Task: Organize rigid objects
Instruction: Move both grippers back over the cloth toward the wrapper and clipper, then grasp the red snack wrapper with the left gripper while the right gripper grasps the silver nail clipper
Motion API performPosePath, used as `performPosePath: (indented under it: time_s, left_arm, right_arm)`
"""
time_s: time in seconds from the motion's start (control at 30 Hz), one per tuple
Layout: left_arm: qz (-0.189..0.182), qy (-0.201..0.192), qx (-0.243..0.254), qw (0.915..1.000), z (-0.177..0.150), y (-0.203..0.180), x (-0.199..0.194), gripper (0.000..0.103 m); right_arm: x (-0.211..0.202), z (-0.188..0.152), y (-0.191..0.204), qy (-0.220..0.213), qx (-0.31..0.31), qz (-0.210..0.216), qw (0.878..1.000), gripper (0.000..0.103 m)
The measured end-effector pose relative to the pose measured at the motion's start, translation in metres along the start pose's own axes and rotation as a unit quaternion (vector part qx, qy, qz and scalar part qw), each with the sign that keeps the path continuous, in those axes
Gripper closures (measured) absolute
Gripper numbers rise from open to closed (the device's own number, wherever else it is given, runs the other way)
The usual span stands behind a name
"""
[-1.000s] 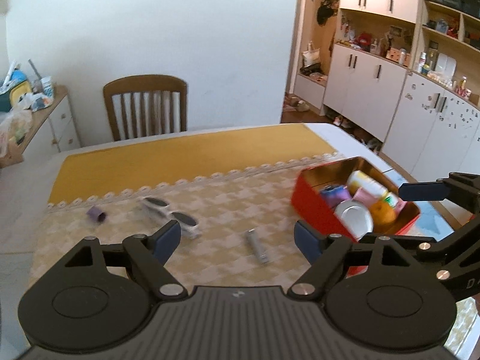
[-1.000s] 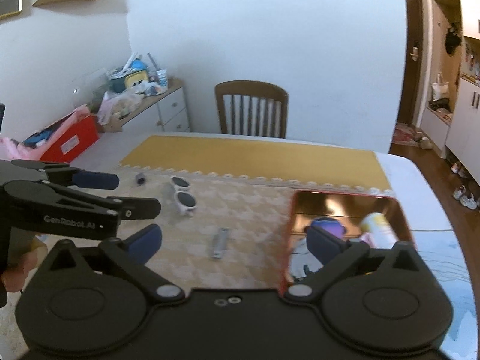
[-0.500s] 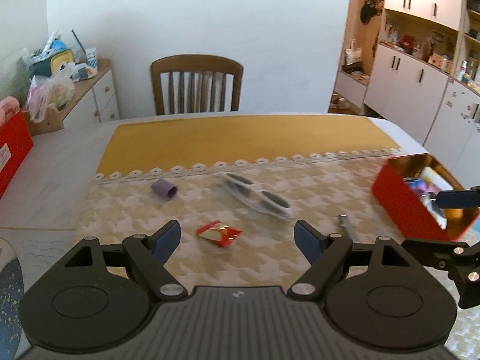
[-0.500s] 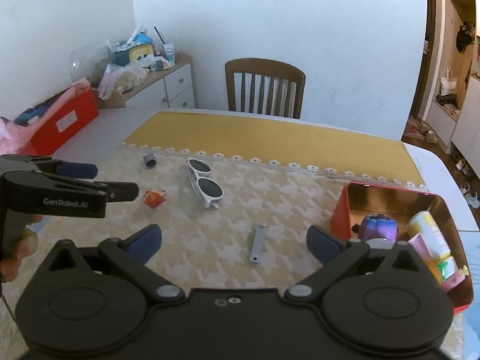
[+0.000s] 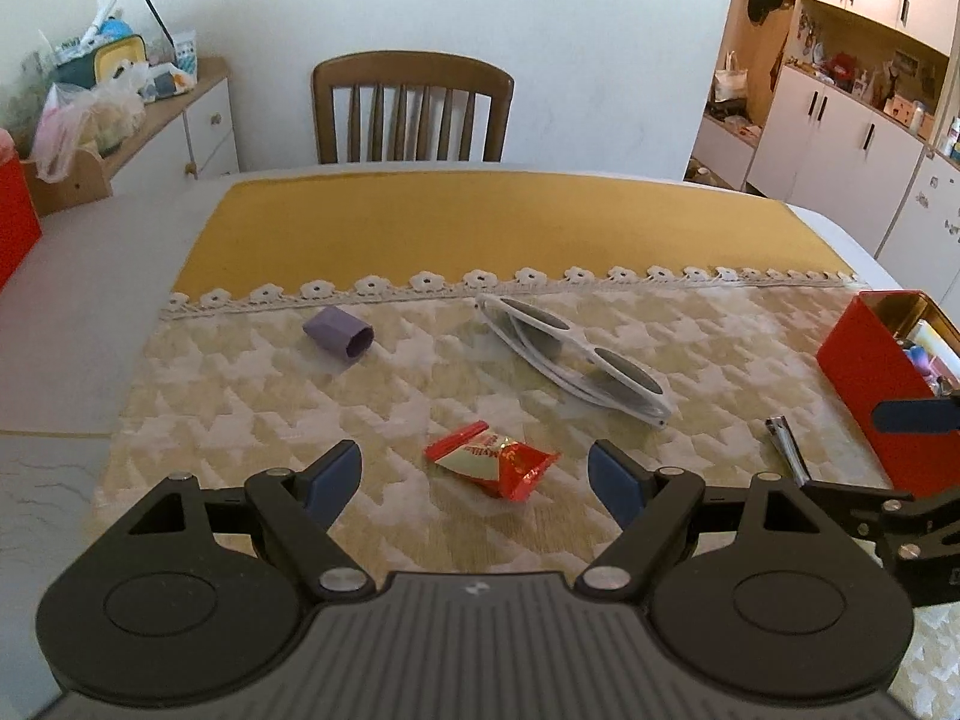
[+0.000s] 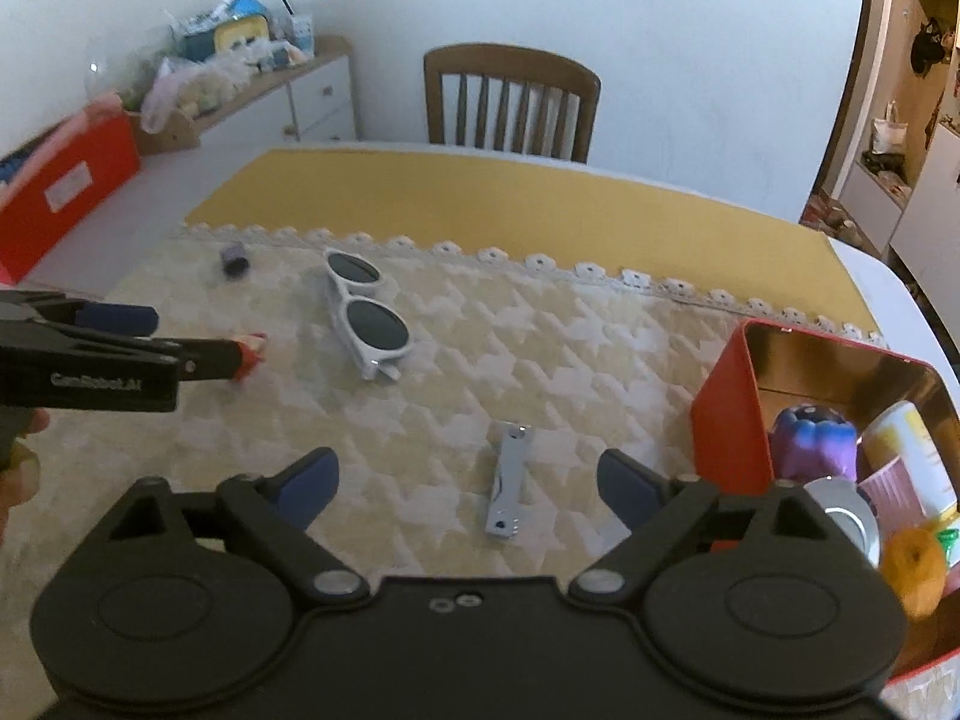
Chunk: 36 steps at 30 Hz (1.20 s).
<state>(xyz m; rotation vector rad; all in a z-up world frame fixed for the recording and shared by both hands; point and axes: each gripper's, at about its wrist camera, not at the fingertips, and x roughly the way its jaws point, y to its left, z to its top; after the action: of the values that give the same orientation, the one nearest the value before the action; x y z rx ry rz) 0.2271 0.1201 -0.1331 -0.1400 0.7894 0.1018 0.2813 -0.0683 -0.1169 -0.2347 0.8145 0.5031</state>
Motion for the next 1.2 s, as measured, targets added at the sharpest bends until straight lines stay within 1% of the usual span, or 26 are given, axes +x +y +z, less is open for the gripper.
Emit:
performPosePath:
  time_s: [0.07, 0.37, 0.5, 0.53, 0.63, 0.67, 0.73, 0.77, 0.83, 0.9, 0.93, 0.97, 1.1, 1.13, 1.17, 1.2]
  left_arm:
    - [0.002, 0.004, 0.0, 1.0, 0.0, 0.001, 0.009, 0.02]
    - [0.004, 0.01, 0.002, 0.9999, -0.002, 0.005, 0.031, 0.02]
    - [0.002, 0.002, 0.011, 0.9999, -0.002, 0.003, 0.033, 0.021]
    - [0.001, 0.0, 0.013, 0.9999, -0.003, 0.003, 0.033, 0.021]
    - [-0.002, -0.005, 0.015, 0.9999, -0.004, 0.002, 0.033, 0.022]
    - [-0.001, -0.007, 0.017, 0.9998, -0.005, 0.001, 0.033, 0.024]
    - [0.002, -0.01, 0.022, 0.9997, -0.006, 0.0, 0.032, 0.031]
    - [0.003, -0.011, 0.024, 0.9996, -0.006, 0.0, 0.031, 0.033]
    - [0.006, -0.013, 0.026, 0.9996, -0.007, -0.001, 0.03, 0.041]
    - [0.007, -0.014, 0.027, 0.9995, -0.007, 0.0, 0.03, 0.045]
    - [0.009, -0.014, 0.027, 0.9995, -0.007, 0.0, 0.029, 0.049]
    - [0.011, -0.014, 0.028, 0.9995, -0.007, 0.0, 0.029, 0.05]
    - [0.01, -0.014, 0.025, 0.9995, -0.006, 0.001, 0.026, 0.059]
    - [0.012, -0.015, 0.025, 0.9995, -0.006, 0.001, 0.025, 0.062]
    - [0.013, -0.017, 0.024, 0.9995, -0.006, 0.0, 0.023, 0.064]
    - [0.012, -0.018, 0.024, 0.9995, -0.005, 0.0, 0.022, 0.068]
  right_arm:
    - [0.009, 0.001, -0.002, 0.008, 0.001, -0.004, 1.0, 0.019]
    - [0.033, 0.002, -0.006, 0.027, 0.002, -0.009, 1.0, 0.03]
    - [0.04, 0.001, -0.009, 0.033, 0.008, -0.011, 0.999, 0.038]
    - [0.041, 0.0, -0.01, 0.035, 0.01, -0.011, 0.999, 0.042]
    - [0.042, -0.001, -0.012, 0.032, 0.014, -0.011, 0.999, 0.045]
    - [0.043, -0.001, -0.012, 0.031, 0.014, -0.011, 0.999, 0.049]
    - [0.042, -0.002, -0.011, 0.027, 0.013, -0.011, 0.999, 0.054]
    - [0.042, -0.002, -0.01, 0.026, 0.013, -0.01, 1.0, 0.056]
    - [0.041, -0.002, -0.009, 0.024, 0.013, -0.007, 1.0, 0.061]
    - [0.04, -0.003, -0.009, 0.023, 0.014, -0.005, 1.0, 0.064]
    - [0.04, -0.003, -0.009, 0.022, 0.016, -0.005, 1.0, 0.068]
    - [0.039, -0.003, -0.009, 0.021, 0.018, -0.005, 1.0, 0.074]
    - [0.037, -0.003, -0.013, 0.021, 0.028, -0.007, 0.999, 0.087]
    - [0.037, -0.004, -0.014, 0.022, 0.03, -0.007, 0.999, 0.092]
    - [0.036, -0.004, -0.014, 0.023, 0.031, -0.007, 0.999, 0.093]
    - [0.035, -0.004, -0.014, 0.023, 0.031, -0.007, 0.999, 0.093]
